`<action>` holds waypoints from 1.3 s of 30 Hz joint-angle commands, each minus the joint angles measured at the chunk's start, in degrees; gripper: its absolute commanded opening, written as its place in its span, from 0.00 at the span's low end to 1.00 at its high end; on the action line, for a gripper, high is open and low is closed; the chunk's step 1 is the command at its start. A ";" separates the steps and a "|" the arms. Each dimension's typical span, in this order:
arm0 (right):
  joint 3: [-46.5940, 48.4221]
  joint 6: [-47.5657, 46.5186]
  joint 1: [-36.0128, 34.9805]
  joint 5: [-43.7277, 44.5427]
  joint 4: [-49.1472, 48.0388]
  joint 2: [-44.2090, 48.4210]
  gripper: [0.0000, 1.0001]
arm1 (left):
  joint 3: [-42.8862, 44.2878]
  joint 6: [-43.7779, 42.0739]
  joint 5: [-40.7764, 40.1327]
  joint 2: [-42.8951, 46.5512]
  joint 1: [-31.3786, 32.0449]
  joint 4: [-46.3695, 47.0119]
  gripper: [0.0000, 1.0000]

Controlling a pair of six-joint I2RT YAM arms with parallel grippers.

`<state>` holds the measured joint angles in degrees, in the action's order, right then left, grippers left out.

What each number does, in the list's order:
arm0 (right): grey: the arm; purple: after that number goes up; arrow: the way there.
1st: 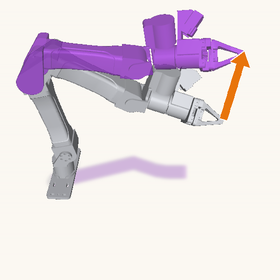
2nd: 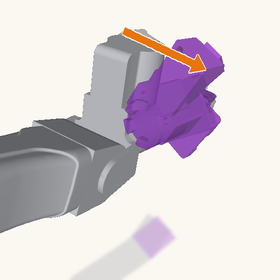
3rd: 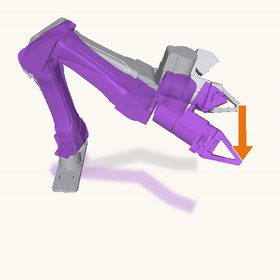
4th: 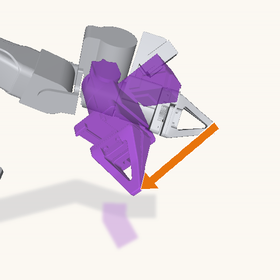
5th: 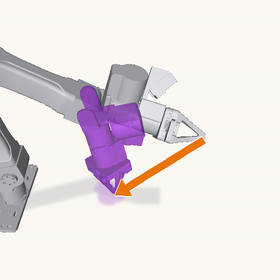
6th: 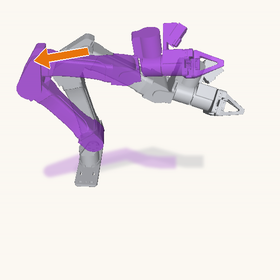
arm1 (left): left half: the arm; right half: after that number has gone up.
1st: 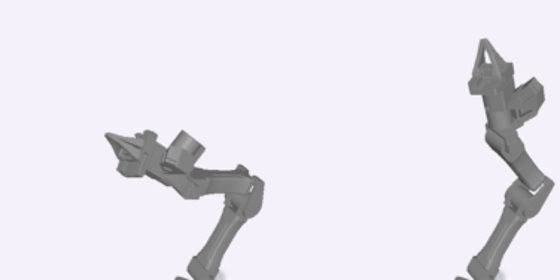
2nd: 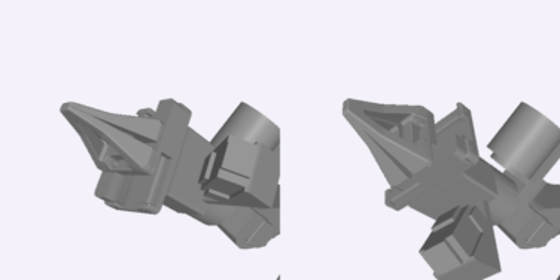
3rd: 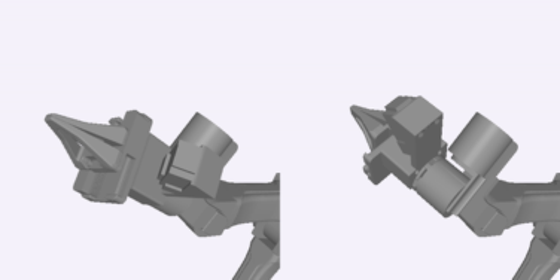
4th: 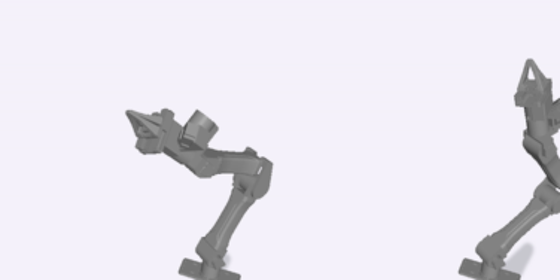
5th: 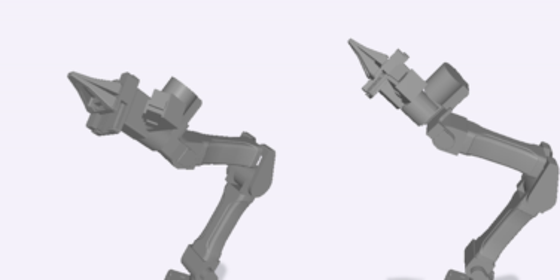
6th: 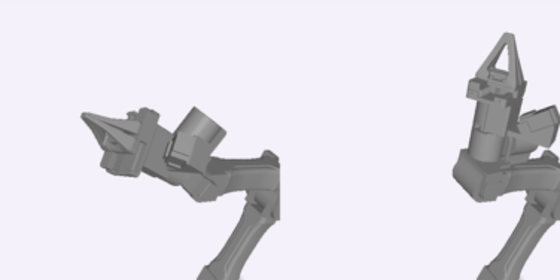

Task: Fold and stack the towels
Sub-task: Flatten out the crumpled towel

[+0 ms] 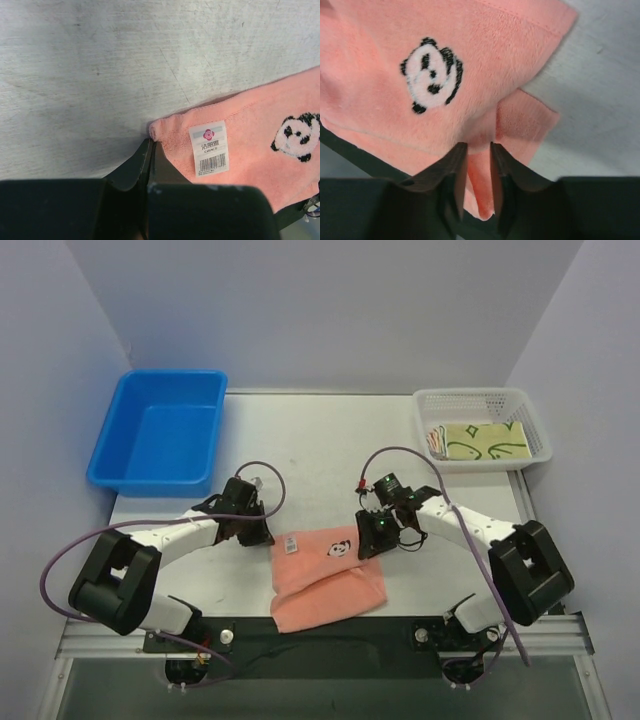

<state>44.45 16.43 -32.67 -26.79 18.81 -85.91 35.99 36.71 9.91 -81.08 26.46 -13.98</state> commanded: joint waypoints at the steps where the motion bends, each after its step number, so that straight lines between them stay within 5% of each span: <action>1: 3.18 -0.25 -0.21 5.52 2.46 6.97 0.29 | 1.45 -2.08 1.51 0.22 0.96 -1.05 0.00; 5: 9.16 -1.13 -0.21 8.32 2.73 5.94 0.49 | 1.80 -2.34 1.95 -0.13 1.49 -1.23 0.00; 18: 13.12 0.54 -2.40 22.65 1.41 -9.00 0.57 | 2.51 -3.75 -0.16 0.66 1.75 -2.99 0.00; 39: 15.93 -1.48 -6.27 28.54 2.28 -20.78 0.47 | 3.04 -4.63 -3.76 2.68 1.76 -5.53 0.00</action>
<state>60.93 16.08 -38.13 -1.15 19.40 -102.02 36.84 33.34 7.68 -79.90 28.03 -18.11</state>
